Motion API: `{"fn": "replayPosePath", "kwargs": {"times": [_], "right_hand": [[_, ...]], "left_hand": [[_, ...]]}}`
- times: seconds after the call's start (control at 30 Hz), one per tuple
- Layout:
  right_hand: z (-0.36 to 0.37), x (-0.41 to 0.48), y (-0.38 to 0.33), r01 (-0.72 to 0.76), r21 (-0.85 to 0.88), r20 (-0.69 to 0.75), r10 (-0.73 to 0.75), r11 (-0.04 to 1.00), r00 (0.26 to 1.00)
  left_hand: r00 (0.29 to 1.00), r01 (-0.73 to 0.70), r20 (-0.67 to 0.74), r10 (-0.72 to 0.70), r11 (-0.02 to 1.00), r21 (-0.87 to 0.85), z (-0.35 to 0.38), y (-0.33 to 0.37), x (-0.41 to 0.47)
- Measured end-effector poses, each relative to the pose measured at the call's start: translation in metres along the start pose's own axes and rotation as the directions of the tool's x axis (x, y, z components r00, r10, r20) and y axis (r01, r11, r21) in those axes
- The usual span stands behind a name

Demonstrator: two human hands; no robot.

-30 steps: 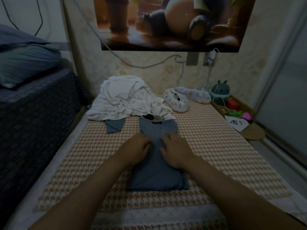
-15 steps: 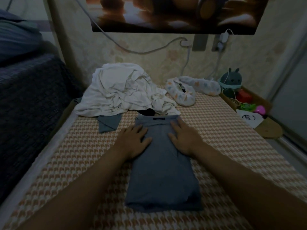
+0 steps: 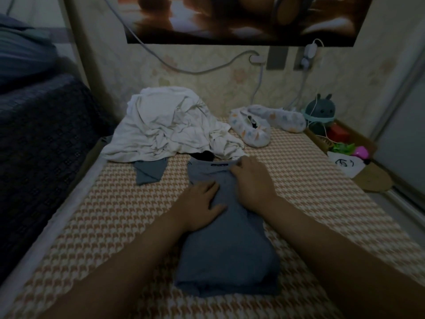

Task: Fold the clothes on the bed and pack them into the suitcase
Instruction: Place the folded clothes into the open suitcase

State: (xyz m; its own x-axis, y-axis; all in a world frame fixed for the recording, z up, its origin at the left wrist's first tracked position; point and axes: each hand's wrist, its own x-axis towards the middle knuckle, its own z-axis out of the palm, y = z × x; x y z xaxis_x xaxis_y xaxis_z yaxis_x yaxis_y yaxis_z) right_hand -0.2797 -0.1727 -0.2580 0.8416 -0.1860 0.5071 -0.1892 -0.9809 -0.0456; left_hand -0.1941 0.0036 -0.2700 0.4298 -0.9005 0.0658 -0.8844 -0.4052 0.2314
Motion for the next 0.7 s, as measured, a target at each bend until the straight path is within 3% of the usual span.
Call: {"fn": "replayPosePath", "kwargs": {"times": [0.07, 0.1, 0.17, 0.2, 0.43, 0.53, 0.7], "right_hand": [[-0.013, -0.006, -0.017, 0.047, 0.190, 0.121, -0.071, 0.981, 0.990], [-0.021, -0.013, -0.028, 0.015, 0.231, 0.258, -0.076, 0.973, 0.963], [-0.033, -0.032, -0.043, -0.046, 0.155, 0.566, -0.051, 0.987, 0.823], [-0.037, -0.043, -0.048, -0.038, 0.122, 0.636, -0.048, 0.992, 0.770], [-0.054, -0.078, -0.056, 0.091, 0.026, 0.575, -0.090, 0.995, 0.813], [-0.069, -0.088, -0.068, 0.229, 0.075, 0.400, -0.240, 0.971, 0.885], [-0.100, -0.122, -0.076, 0.281, 0.132, 0.484, -0.309, 0.951, 0.819]], "left_hand": [[0.994, 0.037, 0.097, -0.041, 0.998, 0.042, 0.000, 0.008, -0.010], [0.992, 0.047, 0.117, -0.053, 0.998, 0.052, 0.000, 0.010, -0.016], [0.987, 0.060, 0.145, -0.068, 0.996, 0.059, -0.001, 0.014, -0.029], [0.986, 0.061, 0.150, -0.067, 0.997, 0.045, -0.002, 0.016, -0.038], [0.979, -0.049, 0.201, 0.030, 0.995, 0.090, -0.012, 0.031, -0.084], [0.975, -0.135, 0.189, 0.120, 0.989, 0.067, -0.027, 0.037, -0.103], [0.965, -0.253, 0.112, 0.236, 0.951, 0.176, -0.043, 0.047, -0.126]]}}
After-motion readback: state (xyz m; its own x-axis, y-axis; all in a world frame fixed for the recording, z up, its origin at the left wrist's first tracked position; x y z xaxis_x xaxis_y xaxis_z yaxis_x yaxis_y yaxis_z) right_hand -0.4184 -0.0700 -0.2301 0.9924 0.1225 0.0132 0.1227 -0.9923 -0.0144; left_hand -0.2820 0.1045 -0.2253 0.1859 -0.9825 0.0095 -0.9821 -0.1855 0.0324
